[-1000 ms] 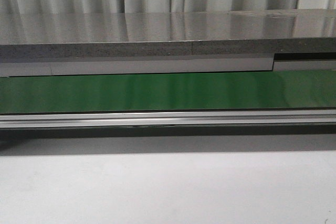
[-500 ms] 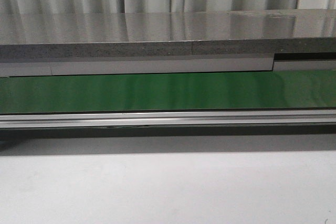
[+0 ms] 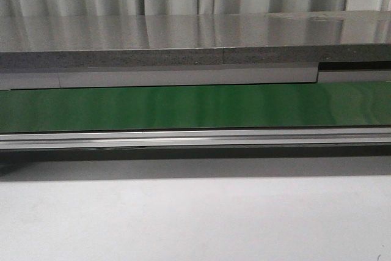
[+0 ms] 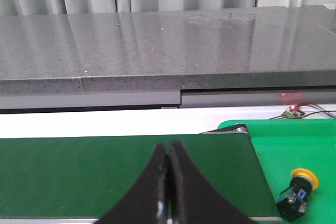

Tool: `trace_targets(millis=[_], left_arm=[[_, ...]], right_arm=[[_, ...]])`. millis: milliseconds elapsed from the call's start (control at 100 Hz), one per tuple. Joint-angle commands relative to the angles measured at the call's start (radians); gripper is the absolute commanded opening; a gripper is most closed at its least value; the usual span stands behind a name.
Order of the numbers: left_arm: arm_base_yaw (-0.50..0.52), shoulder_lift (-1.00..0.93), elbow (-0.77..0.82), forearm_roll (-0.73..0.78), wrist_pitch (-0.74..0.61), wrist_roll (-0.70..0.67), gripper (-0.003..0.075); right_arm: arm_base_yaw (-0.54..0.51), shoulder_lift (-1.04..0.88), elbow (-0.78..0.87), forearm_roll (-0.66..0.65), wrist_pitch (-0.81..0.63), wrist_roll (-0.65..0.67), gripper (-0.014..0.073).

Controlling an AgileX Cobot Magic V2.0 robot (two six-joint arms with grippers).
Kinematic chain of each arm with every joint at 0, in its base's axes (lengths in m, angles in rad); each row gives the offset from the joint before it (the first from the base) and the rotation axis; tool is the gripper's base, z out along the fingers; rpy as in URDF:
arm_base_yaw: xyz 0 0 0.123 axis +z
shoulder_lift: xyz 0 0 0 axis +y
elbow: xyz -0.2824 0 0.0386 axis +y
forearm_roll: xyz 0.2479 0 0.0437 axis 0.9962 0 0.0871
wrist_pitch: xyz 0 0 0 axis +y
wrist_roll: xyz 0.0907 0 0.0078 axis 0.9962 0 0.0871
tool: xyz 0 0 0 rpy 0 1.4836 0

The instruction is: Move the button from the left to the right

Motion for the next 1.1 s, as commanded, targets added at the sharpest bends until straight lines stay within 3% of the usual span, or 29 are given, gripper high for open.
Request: trace_targets(millis=[0,210,550,1090], left_arm=[[-0.007,0.004,-0.028,-0.011,-0.085,-0.002,-0.002],[-0.007,0.004,-0.028,-0.011,-0.085,-0.002,-0.002],[-0.007,0.004,-0.028,-0.011,-0.085,-0.002,-0.002],[-0.007,0.004,-0.028,-0.011,-0.085,-0.002,-0.002]], right_arm=[[0.017,-0.028,0.004,0.005,-0.076,-0.006,-0.0067],[0.07,-0.183,0.136,-0.028,-0.076,-0.006,-0.0067],[0.07,-0.453,0.319,-0.03,-0.094,-0.006,-0.0067],[0.07,-0.449,0.344,-0.03,-0.119,-0.006,-0.0067]])
